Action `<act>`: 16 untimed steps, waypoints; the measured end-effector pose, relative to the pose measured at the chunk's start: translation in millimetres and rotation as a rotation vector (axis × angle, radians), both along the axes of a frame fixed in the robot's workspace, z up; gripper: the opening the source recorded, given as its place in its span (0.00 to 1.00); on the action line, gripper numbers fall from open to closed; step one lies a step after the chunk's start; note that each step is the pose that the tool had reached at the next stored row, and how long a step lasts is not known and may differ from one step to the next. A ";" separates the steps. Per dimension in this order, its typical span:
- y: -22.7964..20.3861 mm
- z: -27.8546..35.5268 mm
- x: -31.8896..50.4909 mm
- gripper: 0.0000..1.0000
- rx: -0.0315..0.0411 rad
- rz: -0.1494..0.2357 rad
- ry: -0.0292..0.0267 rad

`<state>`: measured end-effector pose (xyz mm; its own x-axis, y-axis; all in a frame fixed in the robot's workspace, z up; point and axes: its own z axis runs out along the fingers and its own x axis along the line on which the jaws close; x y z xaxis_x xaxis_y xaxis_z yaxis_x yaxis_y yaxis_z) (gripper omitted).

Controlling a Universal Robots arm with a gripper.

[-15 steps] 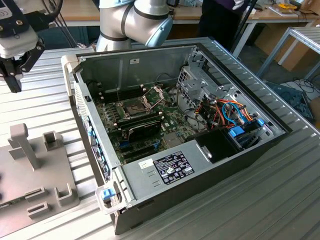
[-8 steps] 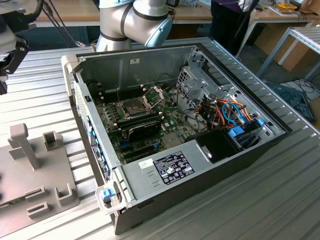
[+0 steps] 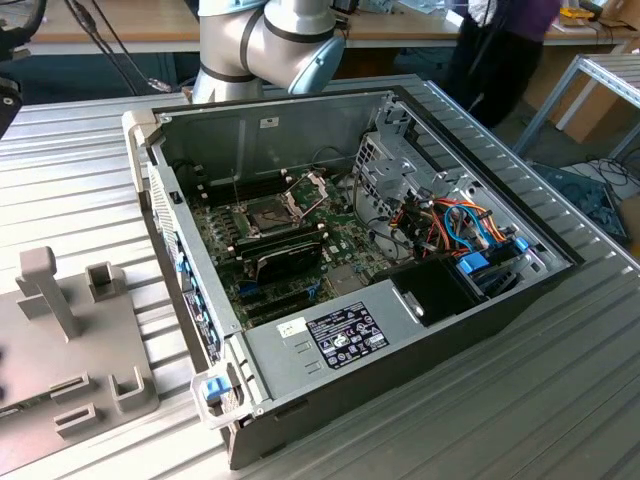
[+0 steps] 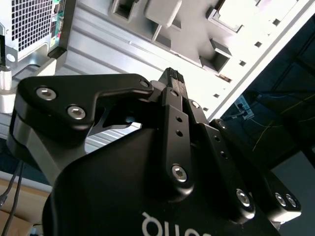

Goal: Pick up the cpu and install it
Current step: 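Reach for the cpu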

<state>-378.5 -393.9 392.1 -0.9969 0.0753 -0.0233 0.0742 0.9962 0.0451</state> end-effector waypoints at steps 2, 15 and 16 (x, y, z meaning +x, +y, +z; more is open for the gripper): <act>0.1 -0.3 -8.5 0.11 0.0000 0.000 0.0000; 1.0 -2.3 -35.3 0.11 0.0000 0.000 0.0000; 1.0 -2.7 -35.9 0.11 0.0001 0.000 -0.0001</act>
<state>-414.3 -392.9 389.4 -0.9969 0.0753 -0.0234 0.0742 0.9962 0.0451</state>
